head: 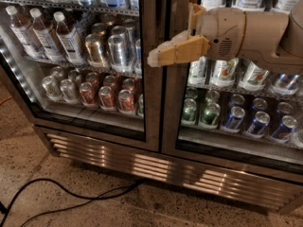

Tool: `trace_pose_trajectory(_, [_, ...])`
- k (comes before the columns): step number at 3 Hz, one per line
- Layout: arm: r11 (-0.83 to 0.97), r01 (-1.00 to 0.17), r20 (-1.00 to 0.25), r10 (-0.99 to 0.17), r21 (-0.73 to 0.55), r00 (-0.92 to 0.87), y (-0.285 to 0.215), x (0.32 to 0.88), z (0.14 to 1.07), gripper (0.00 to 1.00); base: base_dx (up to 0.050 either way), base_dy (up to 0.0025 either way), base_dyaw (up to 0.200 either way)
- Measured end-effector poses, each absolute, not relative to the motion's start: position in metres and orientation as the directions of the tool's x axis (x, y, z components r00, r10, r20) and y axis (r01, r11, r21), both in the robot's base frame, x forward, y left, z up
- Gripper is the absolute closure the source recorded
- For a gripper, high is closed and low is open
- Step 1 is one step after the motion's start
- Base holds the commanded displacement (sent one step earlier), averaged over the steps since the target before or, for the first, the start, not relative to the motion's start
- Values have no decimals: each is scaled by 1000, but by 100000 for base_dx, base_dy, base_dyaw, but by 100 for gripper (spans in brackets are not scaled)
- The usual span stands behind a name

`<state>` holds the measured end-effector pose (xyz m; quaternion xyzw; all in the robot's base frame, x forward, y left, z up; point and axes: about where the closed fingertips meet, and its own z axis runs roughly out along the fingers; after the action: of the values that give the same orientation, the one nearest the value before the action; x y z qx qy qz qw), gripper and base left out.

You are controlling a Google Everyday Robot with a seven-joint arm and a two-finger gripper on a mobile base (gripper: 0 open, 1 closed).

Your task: Open right fridge door

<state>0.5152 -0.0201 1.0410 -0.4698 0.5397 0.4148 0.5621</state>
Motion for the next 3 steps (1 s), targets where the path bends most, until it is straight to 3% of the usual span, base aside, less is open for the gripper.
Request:
trace_pose_trajectory(1, [214,-973,-996,-41,-80,73,-20,515,1041,19,0,0,0])
trace_pose_trajectory(3, [214,-973,-996,-41,-80,73,-20,515,1041,65,0,0,0])
